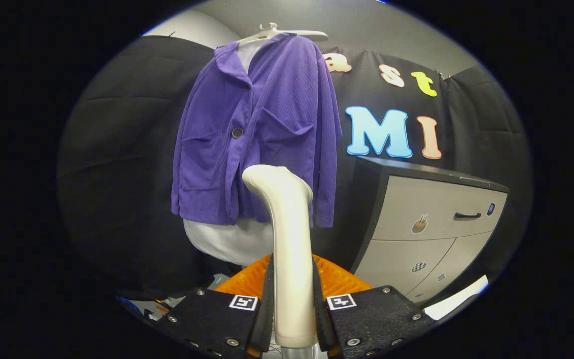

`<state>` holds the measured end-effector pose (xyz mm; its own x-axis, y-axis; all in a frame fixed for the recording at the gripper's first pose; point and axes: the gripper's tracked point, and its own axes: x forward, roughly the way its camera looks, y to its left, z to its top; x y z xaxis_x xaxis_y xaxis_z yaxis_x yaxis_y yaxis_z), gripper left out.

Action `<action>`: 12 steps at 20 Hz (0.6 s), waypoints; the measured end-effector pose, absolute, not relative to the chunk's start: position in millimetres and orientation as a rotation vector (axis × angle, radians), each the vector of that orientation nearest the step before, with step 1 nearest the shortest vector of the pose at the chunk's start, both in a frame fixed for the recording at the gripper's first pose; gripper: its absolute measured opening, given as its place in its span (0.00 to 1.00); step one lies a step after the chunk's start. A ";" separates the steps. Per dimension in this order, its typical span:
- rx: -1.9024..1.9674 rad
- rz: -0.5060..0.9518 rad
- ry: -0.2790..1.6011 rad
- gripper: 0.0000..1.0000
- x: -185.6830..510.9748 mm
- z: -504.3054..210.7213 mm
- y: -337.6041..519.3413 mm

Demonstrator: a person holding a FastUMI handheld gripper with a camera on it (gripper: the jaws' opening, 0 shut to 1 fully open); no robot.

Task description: Iron the clothes twice with a garment steamer, once on the left side and once on the right side.

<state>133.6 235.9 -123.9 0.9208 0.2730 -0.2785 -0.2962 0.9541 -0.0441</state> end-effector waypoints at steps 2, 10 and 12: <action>-0.072 0.305 0.226 0.36 134.7 -97.4 240.3; -0.010 0.358 0.033 0.36 145.4 18.2 271.6; 0.004 0.370 -0.011 0.36 152.4 44.3 281.3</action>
<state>152.4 281.3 44.3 0.9324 0.3611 0.0117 -0.3612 0.9325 0.0021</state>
